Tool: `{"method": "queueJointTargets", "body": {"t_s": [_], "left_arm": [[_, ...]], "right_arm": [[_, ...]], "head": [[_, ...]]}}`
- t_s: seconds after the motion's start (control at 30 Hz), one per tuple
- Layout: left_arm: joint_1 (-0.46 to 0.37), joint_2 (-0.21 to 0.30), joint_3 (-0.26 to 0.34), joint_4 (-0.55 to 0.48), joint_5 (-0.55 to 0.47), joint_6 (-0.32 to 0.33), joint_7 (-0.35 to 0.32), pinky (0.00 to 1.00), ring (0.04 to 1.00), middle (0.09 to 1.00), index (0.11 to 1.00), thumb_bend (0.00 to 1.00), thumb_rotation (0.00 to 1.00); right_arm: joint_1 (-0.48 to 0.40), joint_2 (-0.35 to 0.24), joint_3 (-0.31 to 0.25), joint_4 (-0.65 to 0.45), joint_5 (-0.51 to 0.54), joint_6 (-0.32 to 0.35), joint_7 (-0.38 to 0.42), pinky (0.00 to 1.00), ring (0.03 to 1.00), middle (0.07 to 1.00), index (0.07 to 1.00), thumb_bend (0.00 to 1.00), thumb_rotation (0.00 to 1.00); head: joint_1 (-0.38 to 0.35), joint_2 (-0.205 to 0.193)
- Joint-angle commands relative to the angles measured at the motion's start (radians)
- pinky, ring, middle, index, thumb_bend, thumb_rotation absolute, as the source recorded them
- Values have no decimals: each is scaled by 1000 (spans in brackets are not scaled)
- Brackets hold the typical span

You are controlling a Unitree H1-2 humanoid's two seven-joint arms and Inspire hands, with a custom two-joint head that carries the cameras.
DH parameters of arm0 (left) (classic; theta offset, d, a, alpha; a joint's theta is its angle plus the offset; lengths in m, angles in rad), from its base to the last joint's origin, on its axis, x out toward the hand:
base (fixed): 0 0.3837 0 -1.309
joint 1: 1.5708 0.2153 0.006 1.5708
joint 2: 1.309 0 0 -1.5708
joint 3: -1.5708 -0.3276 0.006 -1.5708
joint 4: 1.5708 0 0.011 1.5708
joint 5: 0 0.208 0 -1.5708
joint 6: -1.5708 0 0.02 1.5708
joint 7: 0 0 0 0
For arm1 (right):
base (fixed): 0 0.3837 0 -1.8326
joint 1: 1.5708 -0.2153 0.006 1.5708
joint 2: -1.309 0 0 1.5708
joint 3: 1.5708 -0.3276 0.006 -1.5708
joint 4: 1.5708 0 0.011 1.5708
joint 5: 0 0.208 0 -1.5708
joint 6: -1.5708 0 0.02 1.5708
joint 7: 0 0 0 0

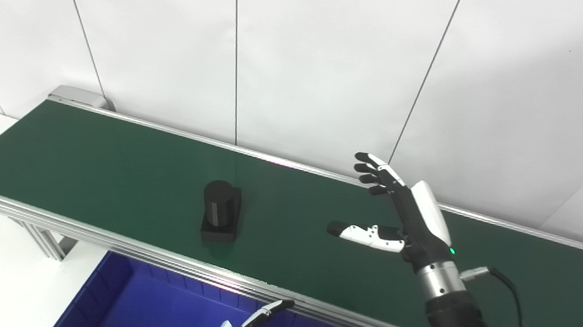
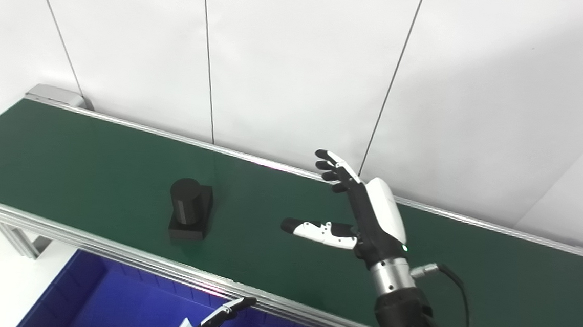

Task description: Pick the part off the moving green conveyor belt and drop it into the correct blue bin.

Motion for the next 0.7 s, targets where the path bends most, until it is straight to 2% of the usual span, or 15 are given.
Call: {"method": "queueJointTargets", "body": {"t_s": [0.0,0.27,0.53,0.67], "left_arm": [[-7,5,-8,-32,-3,-44,25,868,891,882,847,980,424],[-11,25,-26,-33,-22,-44,36,854,901,899,854,980,439],[-21,41,-47,-32,-34,-44,50,855,897,896,855,975,433],[-25,46,-57,-31,-40,-44,55,875,906,900,856,974,431]], "right_arm": [[-51,14,12,3,-8,-1,-3,669,758,815,868,831,500],[-98,46,67,94,-43,-19,-21,675,757,814,856,852,492],[-154,90,95,177,-75,5,-20,592,684,786,826,879,463],[-182,109,106,232,-89,7,-25,546,633,738,816,883,430]], "head": [[-8,-2],[-44,-10],[-53,-8],[-52,-6]]}}
